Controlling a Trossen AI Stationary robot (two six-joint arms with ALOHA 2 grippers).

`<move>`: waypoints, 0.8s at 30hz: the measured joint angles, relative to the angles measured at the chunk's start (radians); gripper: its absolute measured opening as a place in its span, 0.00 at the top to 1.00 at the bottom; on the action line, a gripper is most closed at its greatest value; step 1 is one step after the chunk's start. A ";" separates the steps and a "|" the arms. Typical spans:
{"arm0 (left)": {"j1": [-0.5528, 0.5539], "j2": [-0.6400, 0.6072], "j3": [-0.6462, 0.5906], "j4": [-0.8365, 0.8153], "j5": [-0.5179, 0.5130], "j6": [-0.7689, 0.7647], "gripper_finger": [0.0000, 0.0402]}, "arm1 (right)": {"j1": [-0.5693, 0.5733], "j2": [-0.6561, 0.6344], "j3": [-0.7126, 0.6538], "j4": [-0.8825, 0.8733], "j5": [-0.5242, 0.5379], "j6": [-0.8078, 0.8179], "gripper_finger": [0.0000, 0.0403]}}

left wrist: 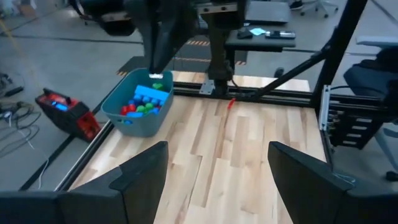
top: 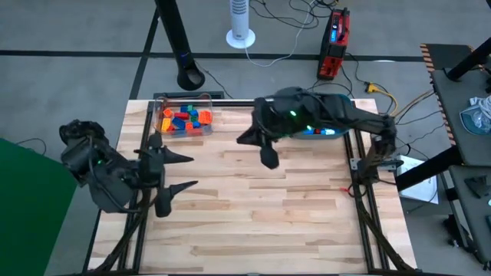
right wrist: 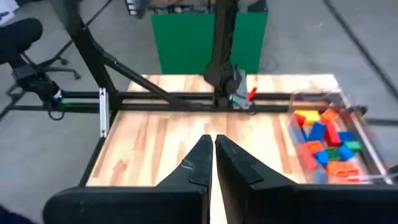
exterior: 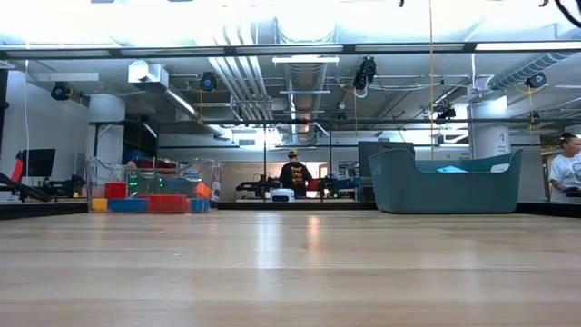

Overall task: Sort blocks by size
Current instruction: Return to Home Position

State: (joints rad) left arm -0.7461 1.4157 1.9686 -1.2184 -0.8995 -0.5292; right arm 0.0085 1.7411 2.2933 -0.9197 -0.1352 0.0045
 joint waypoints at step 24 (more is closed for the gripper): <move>0.087 -0.424 -0.864 1.092 0.206 0.495 0.35 | 0.102 -0.627 -1.066 0.918 0.188 -0.075 0.97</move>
State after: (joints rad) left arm -0.6592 0.9916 1.1048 -0.1265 -0.6934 -0.0340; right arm 0.1103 1.1146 1.2273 -0.0017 0.0527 -0.0700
